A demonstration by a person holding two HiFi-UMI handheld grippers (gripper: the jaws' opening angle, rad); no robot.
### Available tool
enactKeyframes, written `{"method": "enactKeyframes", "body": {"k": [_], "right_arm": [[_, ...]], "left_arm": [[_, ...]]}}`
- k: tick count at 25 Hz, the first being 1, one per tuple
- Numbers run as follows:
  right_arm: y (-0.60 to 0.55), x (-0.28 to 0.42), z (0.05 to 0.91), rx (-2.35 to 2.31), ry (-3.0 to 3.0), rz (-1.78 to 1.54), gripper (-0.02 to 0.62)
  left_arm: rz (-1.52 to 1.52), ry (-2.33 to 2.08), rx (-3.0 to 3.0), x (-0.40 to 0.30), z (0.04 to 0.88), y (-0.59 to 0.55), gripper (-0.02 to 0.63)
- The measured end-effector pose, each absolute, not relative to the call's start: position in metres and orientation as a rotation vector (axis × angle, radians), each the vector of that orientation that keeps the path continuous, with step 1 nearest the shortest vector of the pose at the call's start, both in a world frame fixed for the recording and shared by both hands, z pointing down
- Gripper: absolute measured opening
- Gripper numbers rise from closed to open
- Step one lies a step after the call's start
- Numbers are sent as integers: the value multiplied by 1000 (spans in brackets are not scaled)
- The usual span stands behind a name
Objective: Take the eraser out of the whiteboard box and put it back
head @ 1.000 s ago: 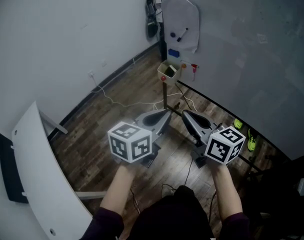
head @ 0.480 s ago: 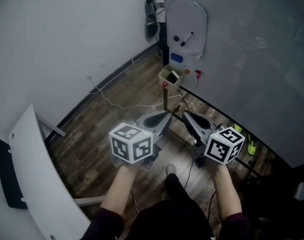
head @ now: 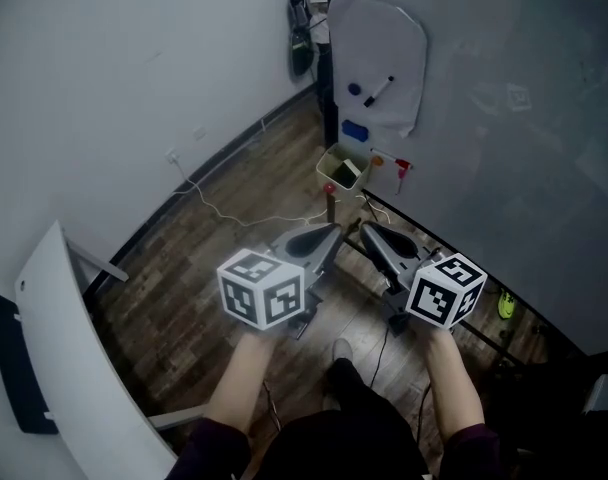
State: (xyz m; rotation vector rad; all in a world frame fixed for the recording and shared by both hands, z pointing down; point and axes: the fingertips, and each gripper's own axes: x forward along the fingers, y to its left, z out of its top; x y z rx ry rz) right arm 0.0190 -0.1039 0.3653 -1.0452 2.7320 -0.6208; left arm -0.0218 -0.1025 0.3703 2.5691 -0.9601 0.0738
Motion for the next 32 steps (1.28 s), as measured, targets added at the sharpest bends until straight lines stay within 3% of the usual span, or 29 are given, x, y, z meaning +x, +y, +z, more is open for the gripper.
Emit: {"method": "enactKeyframes", "body": {"k": [32], "right_arm": [[-267, 27, 406, -1003, 2784, -681, 3]], "left_arm": [[129, -1025, 2453, -15, 415, -264, 6]]}}
